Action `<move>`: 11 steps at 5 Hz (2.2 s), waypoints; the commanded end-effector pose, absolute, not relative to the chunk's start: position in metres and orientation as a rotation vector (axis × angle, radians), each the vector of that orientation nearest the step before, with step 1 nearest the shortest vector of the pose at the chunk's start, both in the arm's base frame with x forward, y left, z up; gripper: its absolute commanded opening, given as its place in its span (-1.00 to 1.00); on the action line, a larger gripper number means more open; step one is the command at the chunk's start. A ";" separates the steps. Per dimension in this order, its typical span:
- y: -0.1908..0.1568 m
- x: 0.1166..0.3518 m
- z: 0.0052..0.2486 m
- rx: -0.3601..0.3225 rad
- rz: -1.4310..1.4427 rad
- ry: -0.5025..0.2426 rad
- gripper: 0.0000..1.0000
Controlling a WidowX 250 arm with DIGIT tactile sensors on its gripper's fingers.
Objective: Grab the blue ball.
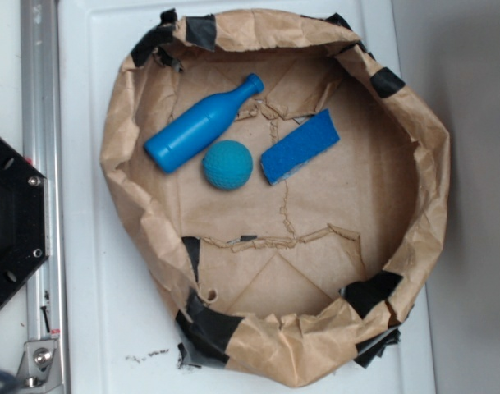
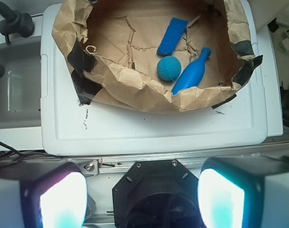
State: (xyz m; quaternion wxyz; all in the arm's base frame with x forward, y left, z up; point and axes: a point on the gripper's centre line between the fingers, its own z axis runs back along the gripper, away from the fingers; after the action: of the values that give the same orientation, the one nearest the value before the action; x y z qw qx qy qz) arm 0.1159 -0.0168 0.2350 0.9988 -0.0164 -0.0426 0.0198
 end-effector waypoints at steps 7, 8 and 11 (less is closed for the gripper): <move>0.012 0.246 0.021 0.130 -0.375 -0.130 1.00; 0.009 0.249 0.016 0.152 -0.370 -0.087 -1.00; 0.021 0.246 0.046 0.157 -0.338 -0.107 -1.00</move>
State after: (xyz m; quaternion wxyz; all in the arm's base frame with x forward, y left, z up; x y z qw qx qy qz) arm 0.2350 0.0183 0.0330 0.9829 0.0689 -0.0195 -0.1698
